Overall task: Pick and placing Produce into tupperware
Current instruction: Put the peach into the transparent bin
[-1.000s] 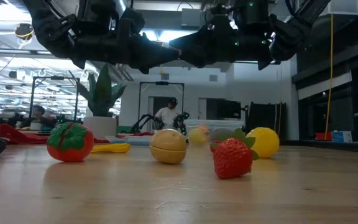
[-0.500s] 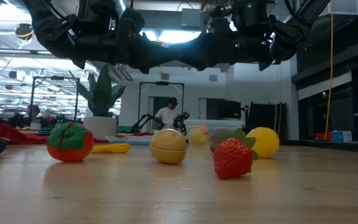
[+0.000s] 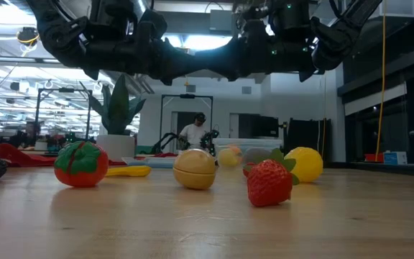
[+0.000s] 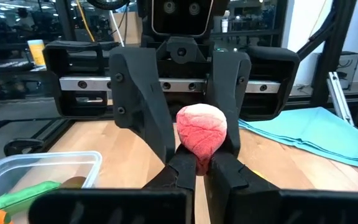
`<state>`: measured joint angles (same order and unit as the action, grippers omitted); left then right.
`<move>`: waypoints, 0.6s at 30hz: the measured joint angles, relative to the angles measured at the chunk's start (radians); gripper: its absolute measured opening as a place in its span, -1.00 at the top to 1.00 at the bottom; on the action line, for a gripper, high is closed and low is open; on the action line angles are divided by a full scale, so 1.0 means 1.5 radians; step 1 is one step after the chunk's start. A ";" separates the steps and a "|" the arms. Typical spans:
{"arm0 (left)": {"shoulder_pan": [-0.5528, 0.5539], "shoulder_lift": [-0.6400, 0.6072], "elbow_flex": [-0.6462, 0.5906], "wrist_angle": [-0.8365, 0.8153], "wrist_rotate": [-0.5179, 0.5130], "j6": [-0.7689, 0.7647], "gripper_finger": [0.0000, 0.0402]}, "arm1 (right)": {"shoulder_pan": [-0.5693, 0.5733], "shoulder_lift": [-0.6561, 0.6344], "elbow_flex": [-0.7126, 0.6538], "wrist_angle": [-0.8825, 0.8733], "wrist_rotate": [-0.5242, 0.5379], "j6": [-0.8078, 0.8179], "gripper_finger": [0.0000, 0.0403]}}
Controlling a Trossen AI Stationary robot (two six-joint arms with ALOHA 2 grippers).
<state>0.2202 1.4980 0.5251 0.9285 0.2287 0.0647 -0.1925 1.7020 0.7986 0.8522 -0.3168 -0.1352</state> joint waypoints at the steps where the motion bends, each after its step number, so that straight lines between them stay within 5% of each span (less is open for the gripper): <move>1: 0.000 0.000 0.000 0.000 0.001 0.000 0.97 | 0.000 0.000 0.000 0.001 0.000 0.000 0.30; 18: 0.000 0.000 0.000 -0.011 0.000 0.000 0.97 | 0.001 0.000 0.000 0.021 -0.001 0.019 0.22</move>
<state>0.2199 1.4982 0.5251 0.9123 0.2279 0.0647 -0.1917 1.7020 0.7986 0.8842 -0.3180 -0.1062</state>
